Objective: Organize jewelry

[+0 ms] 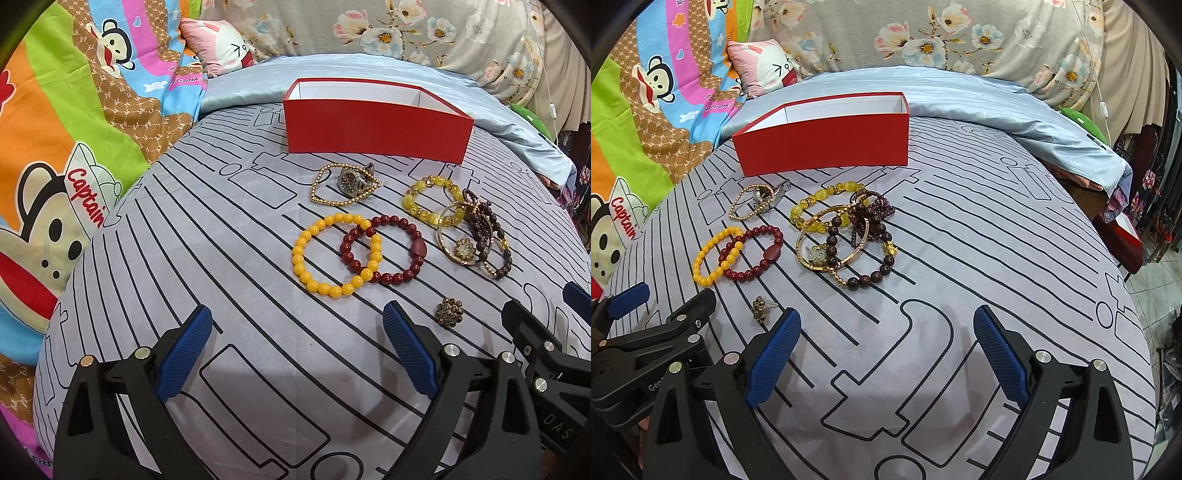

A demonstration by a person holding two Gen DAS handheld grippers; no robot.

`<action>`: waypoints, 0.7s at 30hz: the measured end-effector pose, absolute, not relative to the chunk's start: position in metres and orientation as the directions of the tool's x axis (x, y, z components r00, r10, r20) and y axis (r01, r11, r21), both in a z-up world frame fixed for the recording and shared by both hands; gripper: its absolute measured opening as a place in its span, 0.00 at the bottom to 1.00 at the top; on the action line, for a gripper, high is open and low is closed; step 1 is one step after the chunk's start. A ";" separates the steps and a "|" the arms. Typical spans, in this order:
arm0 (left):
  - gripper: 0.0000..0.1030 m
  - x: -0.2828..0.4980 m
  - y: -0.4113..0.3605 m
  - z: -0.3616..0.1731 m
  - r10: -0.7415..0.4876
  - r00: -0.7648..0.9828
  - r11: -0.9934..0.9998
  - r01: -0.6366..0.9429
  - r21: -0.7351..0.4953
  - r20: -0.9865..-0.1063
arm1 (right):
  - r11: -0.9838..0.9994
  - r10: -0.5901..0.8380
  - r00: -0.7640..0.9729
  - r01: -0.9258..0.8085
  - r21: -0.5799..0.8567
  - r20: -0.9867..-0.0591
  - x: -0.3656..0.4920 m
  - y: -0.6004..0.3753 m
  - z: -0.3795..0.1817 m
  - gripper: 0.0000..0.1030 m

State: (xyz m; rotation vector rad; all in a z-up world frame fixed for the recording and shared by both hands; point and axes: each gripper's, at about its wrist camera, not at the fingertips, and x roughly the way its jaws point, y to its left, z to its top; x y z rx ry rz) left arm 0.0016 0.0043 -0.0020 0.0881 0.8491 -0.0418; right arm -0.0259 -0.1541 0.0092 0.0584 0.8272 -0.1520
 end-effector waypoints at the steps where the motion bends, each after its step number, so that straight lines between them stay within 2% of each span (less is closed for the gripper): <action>1: 0.87 0.002 0.005 -0.002 -0.002 0.660 0.995 0.073 0.061 -0.751 | 0.987 -0.112 0.667 0.158 -0.007 -0.737 -0.026 -0.154 0.009 0.88; 21: 0.87 0.002 0.004 -0.002 0.011 0.658 0.996 0.061 0.069 -0.753 | 0.988 -0.110 0.662 0.156 -0.007 -0.741 -0.023 -0.149 0.005 0.88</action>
